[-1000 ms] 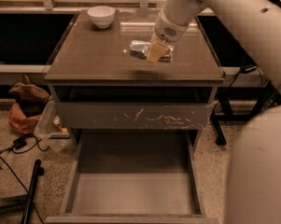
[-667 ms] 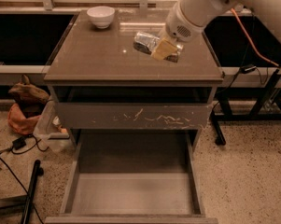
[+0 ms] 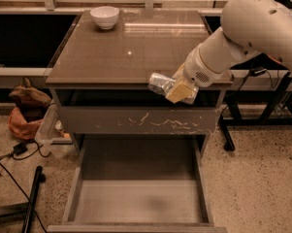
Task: Place redbull can into middle drawer
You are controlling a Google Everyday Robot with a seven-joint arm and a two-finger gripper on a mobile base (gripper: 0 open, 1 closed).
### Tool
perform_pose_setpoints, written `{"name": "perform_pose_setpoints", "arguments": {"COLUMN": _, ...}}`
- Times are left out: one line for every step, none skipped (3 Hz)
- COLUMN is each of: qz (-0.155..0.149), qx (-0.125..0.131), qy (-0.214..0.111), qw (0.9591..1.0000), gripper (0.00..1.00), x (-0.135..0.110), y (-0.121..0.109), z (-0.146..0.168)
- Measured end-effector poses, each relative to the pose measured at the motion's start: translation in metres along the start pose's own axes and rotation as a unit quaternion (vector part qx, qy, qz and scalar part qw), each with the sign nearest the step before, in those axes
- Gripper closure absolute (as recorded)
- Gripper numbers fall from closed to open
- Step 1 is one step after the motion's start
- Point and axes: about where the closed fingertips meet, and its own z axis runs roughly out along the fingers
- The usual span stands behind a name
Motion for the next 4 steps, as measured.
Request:
{"name": "perform_pose_setpoints", "arguments": {"qz": 0.000, "qx": 0.000, "qy": 0.000, "qw": 1.0000, "gripper": 1.00, "x": -0.001, "y": 0.000, "z": 0.000}}
{"name": "perform_pose_setpoints", "arguments": {"qz": 0.008, "qx": -0.024, "qy": -0.014, "qw": 0.9996, "gripper": 1.00, "x": 0.017, "y": 0.026, "z": 0.017}}
{"name": "perform_pose_setpoints", "arguments": {"qz": 0.021, "qx": -0.073, "qy": -0.058, "qw": 0.9955, "gripper": 1.00, "x": 0.049, "y": 0.078, "z": 0.057}}
{"name": "perform_pose_setpoints", "arguments": {"qz": 0.017, "qx": -0.116, "qy": -0.064, "qw": 0.9911, "gripper": 1.00, "x": 0.075, "y": 0.128, "z": 0.091}}
